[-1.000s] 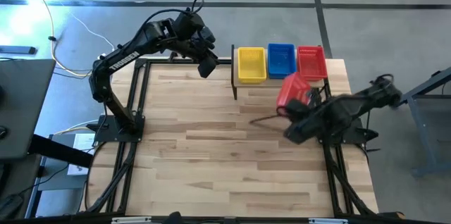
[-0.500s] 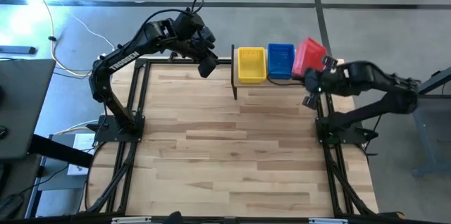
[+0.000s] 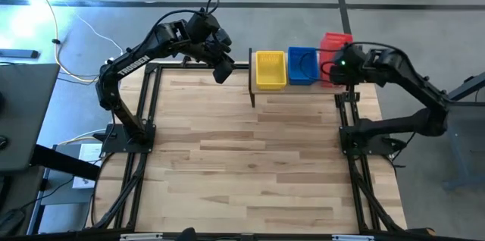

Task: Stack baskets on shelf by color
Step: Stack the red bin on top of the other red bins on the shelf

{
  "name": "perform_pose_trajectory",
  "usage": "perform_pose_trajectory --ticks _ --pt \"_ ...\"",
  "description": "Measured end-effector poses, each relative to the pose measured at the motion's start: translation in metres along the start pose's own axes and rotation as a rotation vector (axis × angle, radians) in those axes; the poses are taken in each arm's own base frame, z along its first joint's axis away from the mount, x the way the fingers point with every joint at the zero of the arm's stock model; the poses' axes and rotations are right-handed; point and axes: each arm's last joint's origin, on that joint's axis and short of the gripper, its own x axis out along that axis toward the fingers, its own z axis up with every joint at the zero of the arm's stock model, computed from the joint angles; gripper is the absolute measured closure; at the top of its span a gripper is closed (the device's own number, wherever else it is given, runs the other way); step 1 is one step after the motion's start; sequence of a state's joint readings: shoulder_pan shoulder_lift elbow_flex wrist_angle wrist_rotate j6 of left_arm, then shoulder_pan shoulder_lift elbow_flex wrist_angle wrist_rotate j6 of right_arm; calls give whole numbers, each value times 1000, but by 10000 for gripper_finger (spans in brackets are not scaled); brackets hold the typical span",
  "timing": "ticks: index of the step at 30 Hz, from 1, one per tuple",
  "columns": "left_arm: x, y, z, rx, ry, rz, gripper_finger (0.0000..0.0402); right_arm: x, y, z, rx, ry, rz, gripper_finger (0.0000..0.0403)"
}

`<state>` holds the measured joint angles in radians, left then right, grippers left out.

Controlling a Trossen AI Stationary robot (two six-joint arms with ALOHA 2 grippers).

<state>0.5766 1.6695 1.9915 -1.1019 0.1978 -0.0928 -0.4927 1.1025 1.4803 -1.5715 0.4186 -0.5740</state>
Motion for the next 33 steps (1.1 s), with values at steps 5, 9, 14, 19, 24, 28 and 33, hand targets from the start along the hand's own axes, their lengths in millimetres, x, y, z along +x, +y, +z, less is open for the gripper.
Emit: perform_pose_trajectory --ticks 5,9,14,19,24,28,33 --pt "0 0 0 -8 0 0 285 14 -13 -1 -72 49 63 403" --pt "0 0 0 -8 0 0 285 28 -24 0 -79 114 90 403" --pt "0 0 0 -8 1 0 285 44 -35 2 -50 151 151 403" --pt "0 0 0 -8 1 0 285 53 -39 5 -45 183 166 403" --pt "0 0 0 -8 1 0 285 52 -38 4 38 185 159 403" --pt "0 0 0 -8 1 0 285 47 -36 2 53 165 151 403" --pt "0 0 0 -8 1 0 285 38 -32 -1 42 142 123 403"
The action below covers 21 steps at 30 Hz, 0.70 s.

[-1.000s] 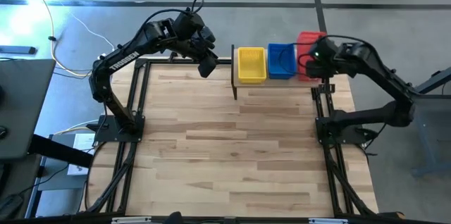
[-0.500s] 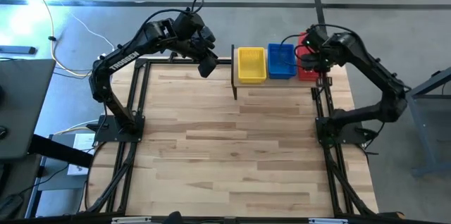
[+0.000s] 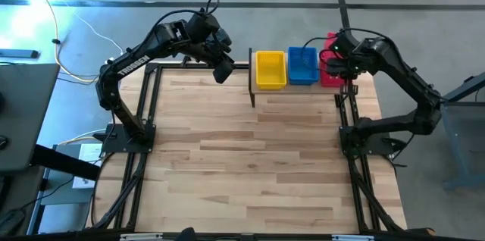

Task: Stack baskets on shelf by color
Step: Stack the red bin on top of the other red bins on the shelf

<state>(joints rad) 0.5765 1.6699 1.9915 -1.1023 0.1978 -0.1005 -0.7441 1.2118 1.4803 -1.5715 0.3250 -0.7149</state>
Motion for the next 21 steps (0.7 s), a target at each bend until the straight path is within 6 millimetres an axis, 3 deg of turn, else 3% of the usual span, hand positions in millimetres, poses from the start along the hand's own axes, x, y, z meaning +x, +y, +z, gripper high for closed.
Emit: perform_pose_trajectory --ticks 21 --pt "0 0 0 0 0 0 285 -2 8 0 -47 -14 -9 403"
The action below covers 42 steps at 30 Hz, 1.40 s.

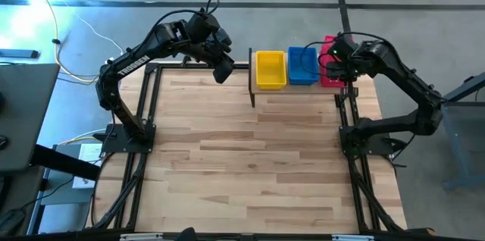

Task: Stack baskets on shelf by color
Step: Stack the red bin on top of the other red bins on the shelf

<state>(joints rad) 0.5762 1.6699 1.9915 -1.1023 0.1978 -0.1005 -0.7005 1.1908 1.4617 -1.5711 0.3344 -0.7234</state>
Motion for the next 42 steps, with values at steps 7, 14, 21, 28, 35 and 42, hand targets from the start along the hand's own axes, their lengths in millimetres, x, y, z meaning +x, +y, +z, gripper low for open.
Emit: perform_pose_trajectory --ticks 7,14,21,28,35,42 --pt "0 0 0 0 0 0 285 25 6 -5 -19 109 44 403" --pt "0 0 0 0 0 0 285 20 5 -3 -12 82 30 403" --pt "0 0 0 -6 0 0 285 22 6 -3 -1 82 45 403" --pt "0 0 0 -28 0 0 285 24 6 -3 36 96 40 403" --pt "0 0 0 -30 0 0 285 24 6 -3 44 98 37 382" --pt "0 0 0 -29 0 0 285 23 6 -3 45 98 33 319"
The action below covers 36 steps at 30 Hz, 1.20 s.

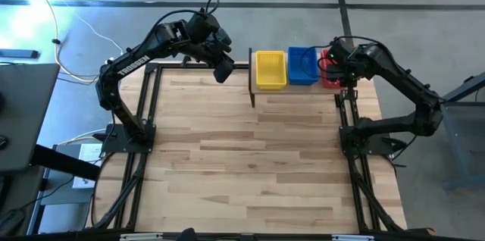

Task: Stack baskets on shelf by color
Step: Stack the red bin on top of the other red bins on the shelf, then return to Home Position

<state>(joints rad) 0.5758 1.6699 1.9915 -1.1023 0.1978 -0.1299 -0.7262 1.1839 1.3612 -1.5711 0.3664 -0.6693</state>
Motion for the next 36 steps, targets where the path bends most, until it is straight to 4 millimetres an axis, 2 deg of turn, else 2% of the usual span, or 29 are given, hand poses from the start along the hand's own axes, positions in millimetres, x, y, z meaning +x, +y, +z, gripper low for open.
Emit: perform_pose_trajectory --ticks 6,14,23,29,33,36 --pt "0 0 0 2 0 0 285 -16 -3 0 63 -56 -37 295" --pt "0 0 0 2 0 0 285 -34 -9 -4 150 -120 -78 295" --pt "0 -1 0 58 4 -40 285 -45 -11 -6 286 -167 -80 295" --pt "1 -9 -1 117 17 -180 285 -50 -9 -5 511 -272 86 295" --pt "18 -14 -7 150 22 -198 285 -54 -5 -1 613 -346 197 295" --pt "27 -12 -16 152 25 -206 285 -61 -3 4 656 -437 201 295"
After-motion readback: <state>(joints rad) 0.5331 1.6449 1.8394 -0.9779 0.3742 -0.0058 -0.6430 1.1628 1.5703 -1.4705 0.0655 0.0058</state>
